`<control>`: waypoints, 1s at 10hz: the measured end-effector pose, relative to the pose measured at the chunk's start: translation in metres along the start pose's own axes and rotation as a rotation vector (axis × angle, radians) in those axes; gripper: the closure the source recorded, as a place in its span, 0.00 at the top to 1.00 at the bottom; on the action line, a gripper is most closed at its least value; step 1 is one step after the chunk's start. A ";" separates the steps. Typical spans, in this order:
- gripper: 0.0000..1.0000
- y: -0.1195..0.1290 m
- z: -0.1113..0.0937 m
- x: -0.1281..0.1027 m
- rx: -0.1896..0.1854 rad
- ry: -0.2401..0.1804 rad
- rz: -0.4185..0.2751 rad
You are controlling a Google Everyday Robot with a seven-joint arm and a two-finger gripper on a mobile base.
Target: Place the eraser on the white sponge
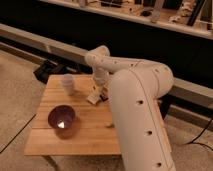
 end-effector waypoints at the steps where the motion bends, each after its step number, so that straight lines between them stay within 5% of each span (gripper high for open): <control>1: 0.00 0.003 0.001 -0.001 -0.007 -0.001 -0.001; 5: 0.00 0.017 0.013 -0.013 -0.045 -0.026 -0.005; 10: 0.00 0.027 0.012 -0.029 -0.039 -0.034 -0.052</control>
